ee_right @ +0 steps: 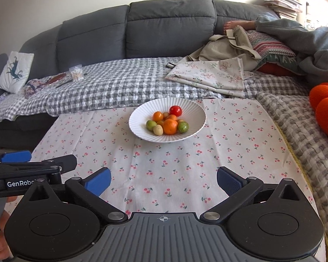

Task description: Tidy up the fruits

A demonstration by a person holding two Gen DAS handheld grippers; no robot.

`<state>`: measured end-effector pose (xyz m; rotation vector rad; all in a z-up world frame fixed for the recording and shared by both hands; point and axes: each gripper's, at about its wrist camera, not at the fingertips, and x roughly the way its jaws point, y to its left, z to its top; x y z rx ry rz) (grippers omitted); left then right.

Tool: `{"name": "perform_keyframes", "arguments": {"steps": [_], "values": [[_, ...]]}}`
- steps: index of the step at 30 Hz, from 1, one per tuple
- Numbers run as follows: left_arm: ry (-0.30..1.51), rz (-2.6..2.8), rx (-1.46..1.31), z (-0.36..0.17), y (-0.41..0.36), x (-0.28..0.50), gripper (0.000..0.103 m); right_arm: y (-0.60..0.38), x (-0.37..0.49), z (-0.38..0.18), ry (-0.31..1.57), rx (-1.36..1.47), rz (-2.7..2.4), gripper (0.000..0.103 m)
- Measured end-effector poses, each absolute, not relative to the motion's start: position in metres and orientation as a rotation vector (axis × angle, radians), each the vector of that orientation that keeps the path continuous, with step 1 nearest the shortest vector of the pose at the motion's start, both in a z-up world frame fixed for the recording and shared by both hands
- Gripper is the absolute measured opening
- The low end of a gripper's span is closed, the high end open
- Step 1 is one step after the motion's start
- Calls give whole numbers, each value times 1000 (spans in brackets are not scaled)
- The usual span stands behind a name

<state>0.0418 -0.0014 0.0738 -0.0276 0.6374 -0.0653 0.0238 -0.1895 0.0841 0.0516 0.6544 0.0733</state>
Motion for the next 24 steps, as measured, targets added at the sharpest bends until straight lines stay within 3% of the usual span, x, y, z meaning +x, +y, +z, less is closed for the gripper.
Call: {"name": "perform_keyframes", "arguments": {"steps": [24], "values": [[649, -74, 3, 60, -7, 46, 102, -182, 23, 71, 652, 22, 33, 103]]}}
